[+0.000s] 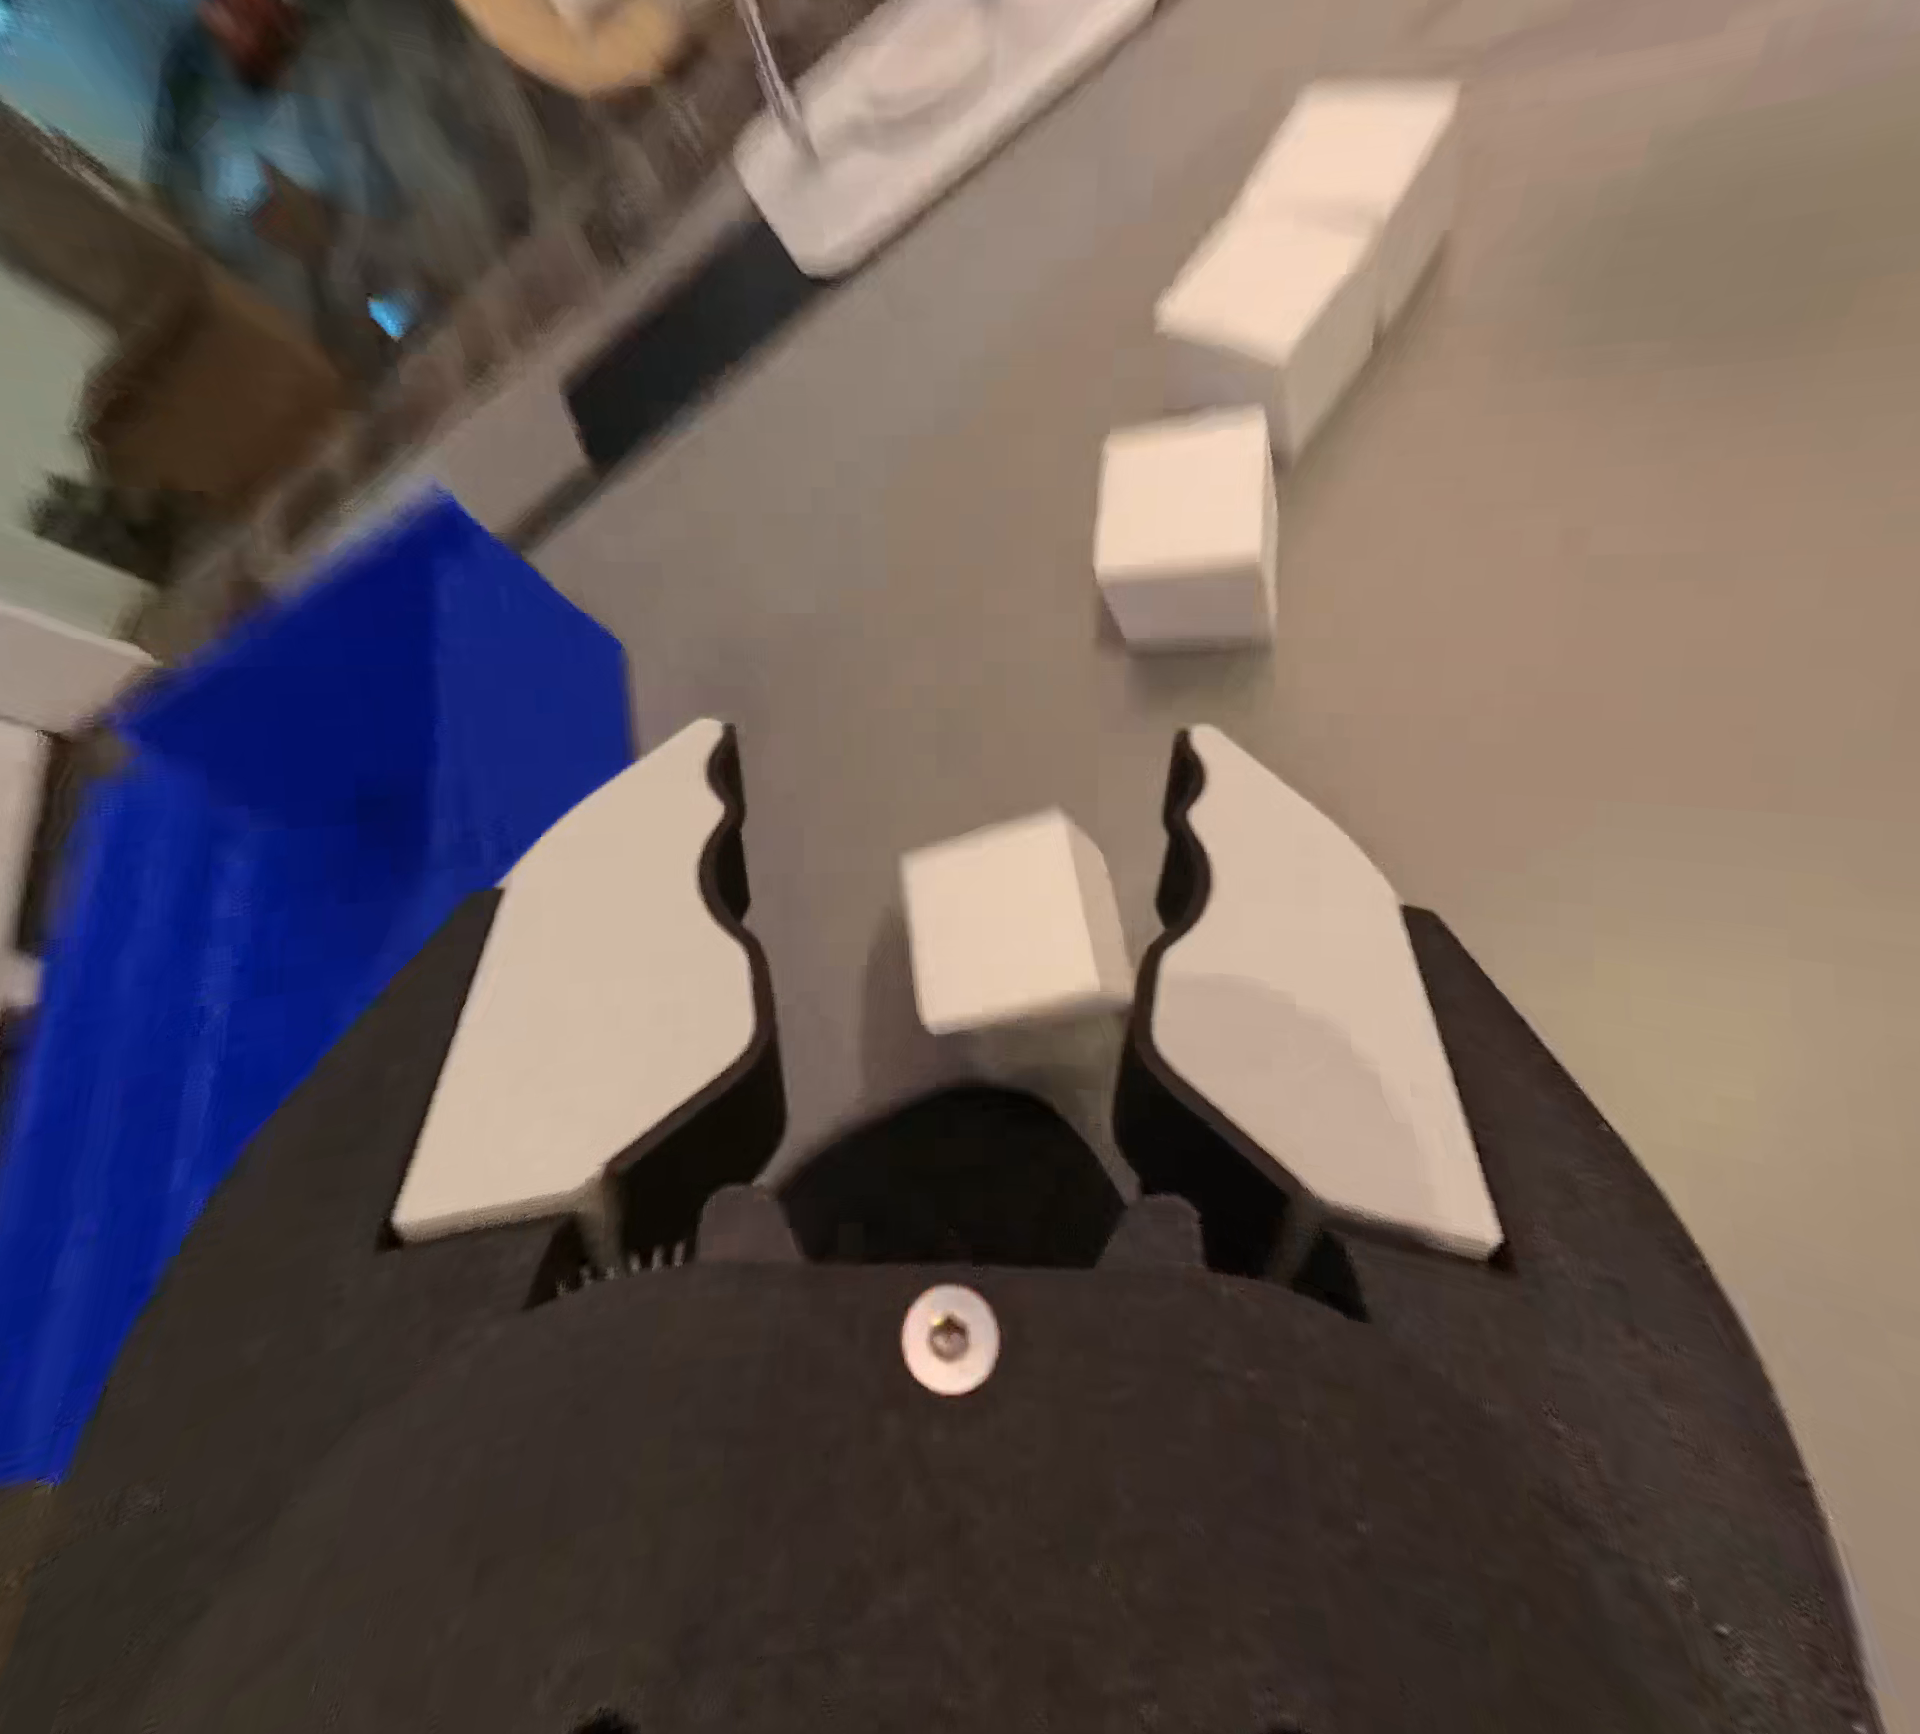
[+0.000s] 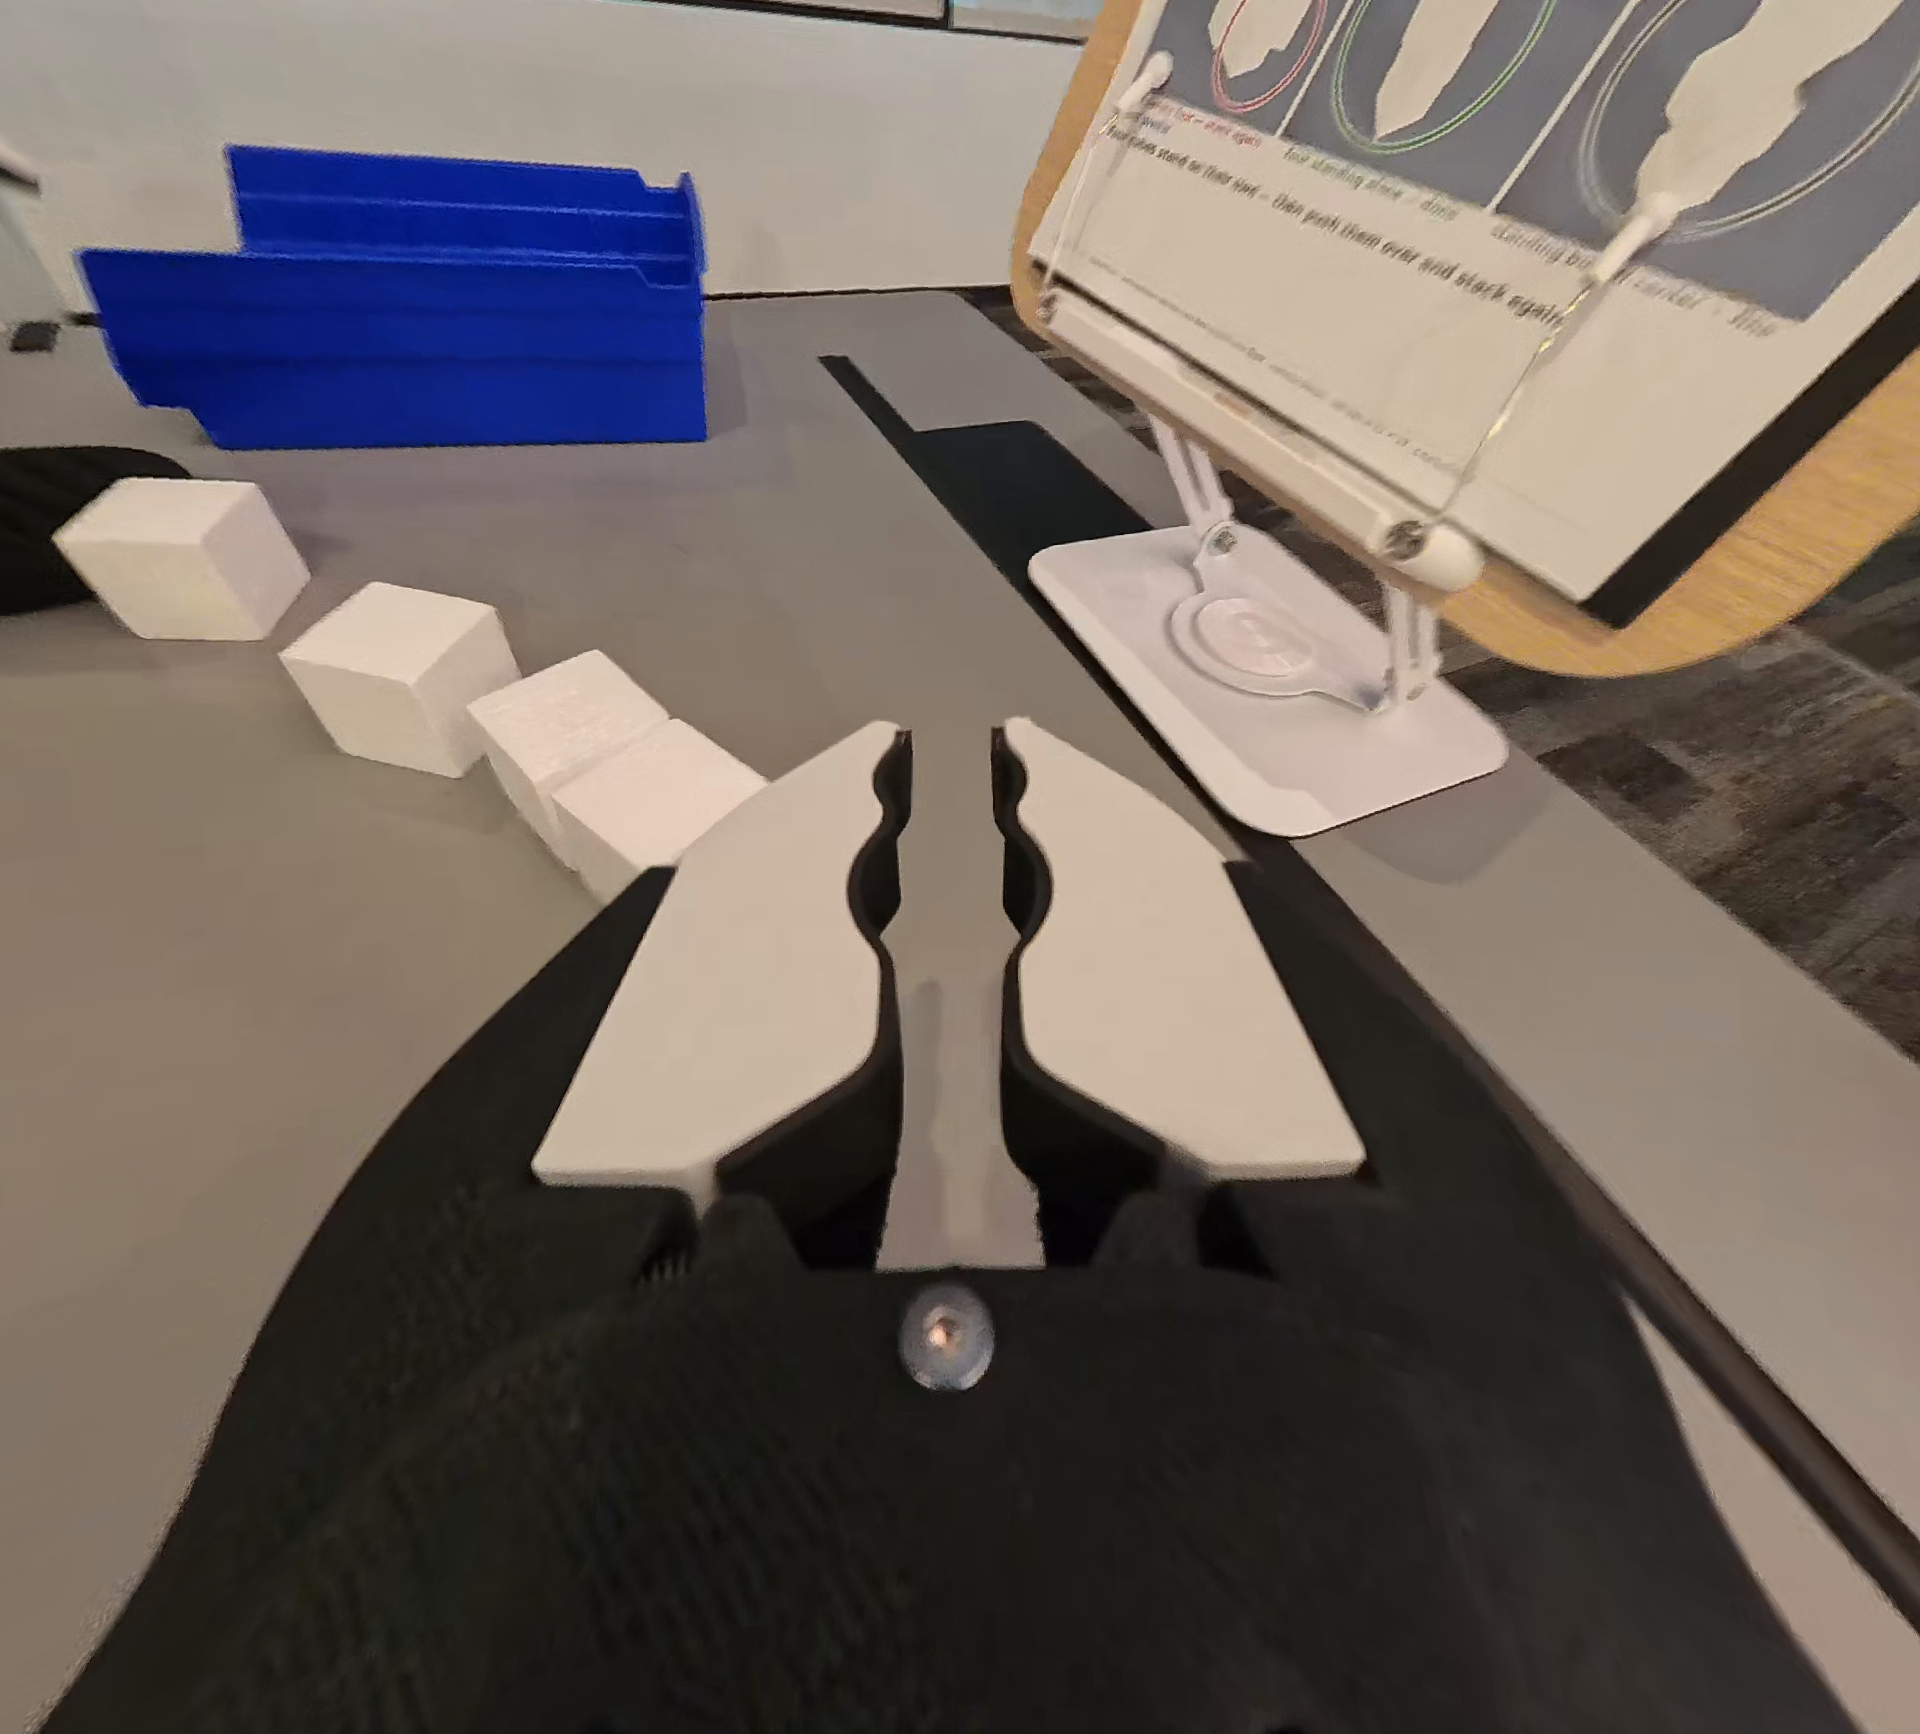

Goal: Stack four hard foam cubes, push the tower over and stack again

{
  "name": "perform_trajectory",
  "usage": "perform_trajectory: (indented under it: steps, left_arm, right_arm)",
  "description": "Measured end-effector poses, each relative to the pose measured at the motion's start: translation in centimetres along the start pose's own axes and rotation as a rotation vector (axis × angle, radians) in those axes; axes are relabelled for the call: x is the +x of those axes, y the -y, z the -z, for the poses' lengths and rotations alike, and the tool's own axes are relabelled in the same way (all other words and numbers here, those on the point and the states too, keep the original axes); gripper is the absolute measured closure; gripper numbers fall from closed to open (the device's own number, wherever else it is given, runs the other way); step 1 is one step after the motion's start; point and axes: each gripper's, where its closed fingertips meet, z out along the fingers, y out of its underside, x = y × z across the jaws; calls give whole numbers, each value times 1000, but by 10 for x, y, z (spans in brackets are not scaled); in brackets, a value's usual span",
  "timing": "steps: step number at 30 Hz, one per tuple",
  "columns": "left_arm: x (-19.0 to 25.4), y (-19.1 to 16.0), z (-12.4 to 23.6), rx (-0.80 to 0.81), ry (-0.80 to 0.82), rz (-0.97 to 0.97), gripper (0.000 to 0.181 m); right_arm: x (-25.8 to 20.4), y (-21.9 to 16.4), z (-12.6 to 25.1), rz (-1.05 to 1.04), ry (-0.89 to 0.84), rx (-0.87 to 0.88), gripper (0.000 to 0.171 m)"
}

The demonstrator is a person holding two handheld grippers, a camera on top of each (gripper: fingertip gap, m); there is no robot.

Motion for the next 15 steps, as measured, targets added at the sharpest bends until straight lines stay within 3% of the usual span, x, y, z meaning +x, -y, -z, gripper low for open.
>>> perform_trajectory:
  steps: [3,5,9,12,15]
  left_arm:
    - [15,-50,-18,-155,-105,128,88]
    - [17,-66,-27,-203,-108,138,88]
    - [13,-84,-48,-289,-59,89,94]
    - [17,-99,-56,-367,-49,37,115]
    - [17,-99,-59,-357,-33,21,114]
  right_arm:
    - [2,4,1,60,-39,7,156]
    - [-1,4,1,61,-29,0,154]
    - [-2,-1,-1,64,-23,-21,154]
    - [-4,-8,-4,67,-13,-55,153]
    - [-6,-16,-8,77,0,-91,152]
